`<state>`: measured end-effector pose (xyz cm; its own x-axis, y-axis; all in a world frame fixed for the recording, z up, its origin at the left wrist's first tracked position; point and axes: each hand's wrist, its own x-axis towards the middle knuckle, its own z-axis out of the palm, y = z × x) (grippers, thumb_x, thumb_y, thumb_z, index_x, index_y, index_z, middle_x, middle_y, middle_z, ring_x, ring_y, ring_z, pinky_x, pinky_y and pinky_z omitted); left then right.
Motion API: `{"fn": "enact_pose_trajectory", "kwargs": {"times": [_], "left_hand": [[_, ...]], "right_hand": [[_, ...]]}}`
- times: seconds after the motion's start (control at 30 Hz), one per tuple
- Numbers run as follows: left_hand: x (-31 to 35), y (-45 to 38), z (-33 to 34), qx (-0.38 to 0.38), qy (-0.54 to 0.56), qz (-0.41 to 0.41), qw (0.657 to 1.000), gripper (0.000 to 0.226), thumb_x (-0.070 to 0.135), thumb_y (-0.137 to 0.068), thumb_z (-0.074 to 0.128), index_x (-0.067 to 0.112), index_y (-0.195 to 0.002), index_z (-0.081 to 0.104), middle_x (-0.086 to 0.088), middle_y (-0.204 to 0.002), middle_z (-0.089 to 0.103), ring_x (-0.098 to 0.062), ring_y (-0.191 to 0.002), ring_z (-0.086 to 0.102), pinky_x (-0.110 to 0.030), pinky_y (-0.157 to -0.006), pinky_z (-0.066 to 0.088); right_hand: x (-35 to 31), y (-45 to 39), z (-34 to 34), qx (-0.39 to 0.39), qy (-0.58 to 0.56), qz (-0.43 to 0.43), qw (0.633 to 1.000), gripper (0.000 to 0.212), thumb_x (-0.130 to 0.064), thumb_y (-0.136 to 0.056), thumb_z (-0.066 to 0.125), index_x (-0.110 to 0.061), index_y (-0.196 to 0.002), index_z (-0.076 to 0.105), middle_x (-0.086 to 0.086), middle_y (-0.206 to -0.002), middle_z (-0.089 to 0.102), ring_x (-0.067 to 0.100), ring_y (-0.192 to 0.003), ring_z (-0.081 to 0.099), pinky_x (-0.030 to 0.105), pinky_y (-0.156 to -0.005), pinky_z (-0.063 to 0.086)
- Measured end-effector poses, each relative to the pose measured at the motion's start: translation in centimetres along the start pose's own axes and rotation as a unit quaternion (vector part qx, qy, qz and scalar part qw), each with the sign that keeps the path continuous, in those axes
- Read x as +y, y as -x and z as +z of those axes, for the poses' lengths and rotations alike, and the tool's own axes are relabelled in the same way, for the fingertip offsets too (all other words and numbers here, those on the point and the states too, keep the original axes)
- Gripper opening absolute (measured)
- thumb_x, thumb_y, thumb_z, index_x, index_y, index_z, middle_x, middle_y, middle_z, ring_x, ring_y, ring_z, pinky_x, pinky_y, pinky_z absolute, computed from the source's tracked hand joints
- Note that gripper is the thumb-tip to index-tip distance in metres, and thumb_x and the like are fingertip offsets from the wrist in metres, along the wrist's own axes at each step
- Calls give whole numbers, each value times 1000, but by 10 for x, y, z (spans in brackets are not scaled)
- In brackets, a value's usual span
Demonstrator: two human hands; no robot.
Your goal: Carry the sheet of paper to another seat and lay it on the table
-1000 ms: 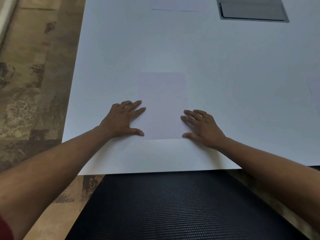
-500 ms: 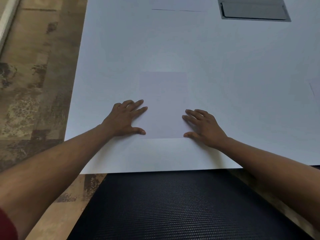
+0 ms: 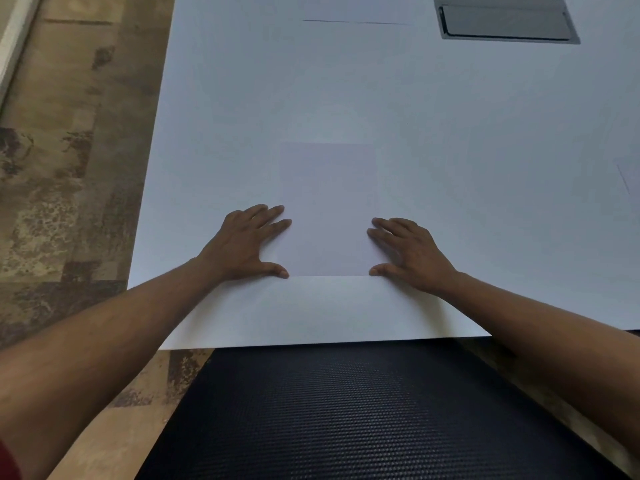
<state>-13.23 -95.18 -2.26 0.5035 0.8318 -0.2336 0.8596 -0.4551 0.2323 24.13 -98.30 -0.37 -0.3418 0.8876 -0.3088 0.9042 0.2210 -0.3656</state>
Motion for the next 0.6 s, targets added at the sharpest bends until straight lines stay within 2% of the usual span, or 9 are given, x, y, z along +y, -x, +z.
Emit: {"fn": "enact_pose_trajectory", "kwargs": {"times": [0.27,0.6], "left_hand": [[0,0,0,-13,10,-12,1000,122,103,-67,43,34,-167,38,7,-179,24,-25,-164,23,-51,-128,22],[1,2,0,-8,20,-12,1000,123,102,-66,43,32,-167,39,5,-179,25,-25,-165,22,-52,-128,20]], "right_hand": [[-3,0,0,2,10,6,1000,82,-58,-89,79,-22,-158,53,-4,-172,41,30,-156,37,42,-126,26],[-8,2,-2,-10,33,1,999,81,-55,-95,73,-21,-162,46,-3,-175,34,30,-159,32,42,-128,25]]}}
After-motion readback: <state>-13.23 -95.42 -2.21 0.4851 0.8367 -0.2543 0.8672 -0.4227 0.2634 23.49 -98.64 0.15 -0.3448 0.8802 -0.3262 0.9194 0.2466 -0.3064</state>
